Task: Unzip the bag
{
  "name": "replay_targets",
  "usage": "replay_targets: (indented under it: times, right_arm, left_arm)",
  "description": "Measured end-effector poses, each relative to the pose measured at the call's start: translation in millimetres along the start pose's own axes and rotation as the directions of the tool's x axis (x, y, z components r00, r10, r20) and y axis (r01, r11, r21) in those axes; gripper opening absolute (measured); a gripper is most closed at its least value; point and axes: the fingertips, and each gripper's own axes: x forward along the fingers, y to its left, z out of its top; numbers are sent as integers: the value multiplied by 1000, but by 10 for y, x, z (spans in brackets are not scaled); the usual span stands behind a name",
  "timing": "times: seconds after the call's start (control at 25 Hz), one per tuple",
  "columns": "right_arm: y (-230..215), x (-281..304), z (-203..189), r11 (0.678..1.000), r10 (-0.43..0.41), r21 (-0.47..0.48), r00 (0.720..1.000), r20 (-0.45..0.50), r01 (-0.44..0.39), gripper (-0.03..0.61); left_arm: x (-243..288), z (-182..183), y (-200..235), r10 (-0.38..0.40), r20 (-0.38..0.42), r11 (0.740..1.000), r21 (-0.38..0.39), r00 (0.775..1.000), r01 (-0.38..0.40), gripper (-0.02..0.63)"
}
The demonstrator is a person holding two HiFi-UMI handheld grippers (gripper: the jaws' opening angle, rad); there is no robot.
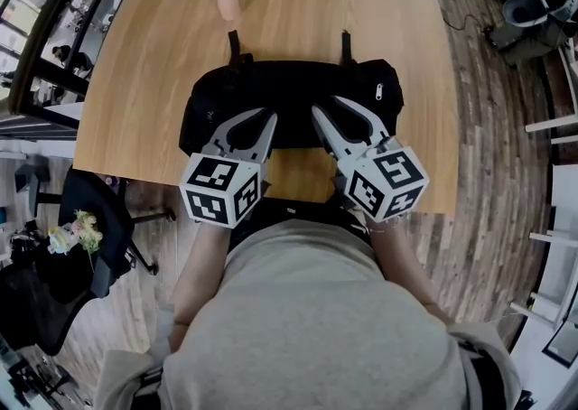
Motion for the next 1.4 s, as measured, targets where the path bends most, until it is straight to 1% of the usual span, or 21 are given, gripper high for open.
replay_targets:
  times: [0.08, 0.2, 0.32, 0.52, 0.64, 0.92, 1.12, 1.4]
  right_arm:
    - [85, 22, -40, 1000, 26, -4, 1000, -14, -26, 117]
    - [201, 37, -97, 998, 62, -8, 997, -37, -63, 106]
    - [267, 38, -142, 997, 78, -15, 996, -53, -79, 47]
    - [337, 31, -236, 994, 107, -13, 991, -81, -109, 8]
    - [370, 18, -276, 993, 117, -16, 989, -88, -119, 6]
    - [343, -15, -372, 995, 92, -27, 988, -125, -96, 6]
    - [342, -15, -393, 995, 89, -41, 987, -135, -95, 6]
    - [329, -25, -416, 996, 82, -33, 987, -141, -88, 6]
  left_arm:
    - [-13, -86, 36, 32, -35, 999, 18, 999, -31, 51]
    - [-42, -149, 45, 51, -52, 999, 13, 997, -50, 46]
    - [-59, -175, 34, 52, -54, 999, -12, 997, -53, 43]
    - [-83, -181, -7, 31, -25, 998, -58, 999, -32, 41]
    - [-86, -215, -56, 18, -32, 998, -66, 999, -20, 41]
    - [-75, -349, -112, 28, -96, 999, -34, 995, -31, 32]
    - [-68, -354, -106, 39, -104, 999, -24, 994, -41, 28]
    - [-79, -356, -142, 34, -108, 999, -14, 994, -36, 26]
